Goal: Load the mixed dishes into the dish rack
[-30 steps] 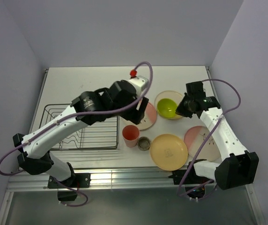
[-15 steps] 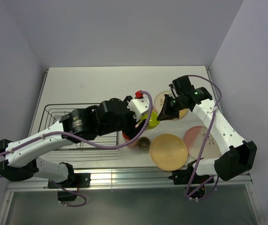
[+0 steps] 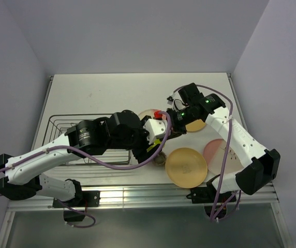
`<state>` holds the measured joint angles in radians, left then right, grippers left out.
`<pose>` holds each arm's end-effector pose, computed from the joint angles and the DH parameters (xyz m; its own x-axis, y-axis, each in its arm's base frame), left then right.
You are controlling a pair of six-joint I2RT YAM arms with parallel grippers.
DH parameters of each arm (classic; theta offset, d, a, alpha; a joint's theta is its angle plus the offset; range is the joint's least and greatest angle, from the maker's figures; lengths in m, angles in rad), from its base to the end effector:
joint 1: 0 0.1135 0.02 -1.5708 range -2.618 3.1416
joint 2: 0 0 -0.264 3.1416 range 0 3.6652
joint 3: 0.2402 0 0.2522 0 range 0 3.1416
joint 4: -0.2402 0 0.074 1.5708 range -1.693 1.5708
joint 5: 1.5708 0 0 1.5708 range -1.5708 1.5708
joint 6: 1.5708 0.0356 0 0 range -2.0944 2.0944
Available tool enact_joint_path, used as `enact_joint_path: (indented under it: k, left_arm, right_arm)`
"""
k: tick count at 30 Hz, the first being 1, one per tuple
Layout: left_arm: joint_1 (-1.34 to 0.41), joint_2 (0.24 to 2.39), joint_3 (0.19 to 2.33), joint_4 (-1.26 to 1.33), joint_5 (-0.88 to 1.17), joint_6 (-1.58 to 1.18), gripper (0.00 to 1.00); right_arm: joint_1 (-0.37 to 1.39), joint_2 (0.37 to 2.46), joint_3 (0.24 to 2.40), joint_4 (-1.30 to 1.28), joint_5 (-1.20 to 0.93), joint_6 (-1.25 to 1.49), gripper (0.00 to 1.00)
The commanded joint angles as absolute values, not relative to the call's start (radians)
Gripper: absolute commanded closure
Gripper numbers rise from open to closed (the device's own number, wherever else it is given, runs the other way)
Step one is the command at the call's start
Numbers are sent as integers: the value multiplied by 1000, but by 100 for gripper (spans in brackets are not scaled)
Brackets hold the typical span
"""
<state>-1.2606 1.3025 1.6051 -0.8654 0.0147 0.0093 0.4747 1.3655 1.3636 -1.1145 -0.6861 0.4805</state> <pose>0.0785 -0.2465 0.4398 -0.1540 0.5108 -0.8458 0.9574 0.2886 0.0000 0.2172 0.1370 0.3402 -0.9865 -0.1048 -0.1261 -0.1635 0.6874 0.7077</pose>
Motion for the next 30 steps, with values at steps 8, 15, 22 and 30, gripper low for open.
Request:
enact_joint_path:
  k: [8,15,22,30]
  left_arm:
    - [-1241,1252,1592,-966,186,9,29]
    - [-1243,1209,1532,-1005,235,-44,35]
    - [-1243,1200,1494,-1026,261,-40,50]
    - [-1250,1172,1430,-1023,272,-20,50]
  right_arm:
    - [564,1373,1450,-1131,-810,485,100]
    - [603,1347,1476,-1160,-830,491,100]
    - [643,1342,1497,-1157,-854,521,100]
    - [695,1348,1543,-1183,-868,546,100]
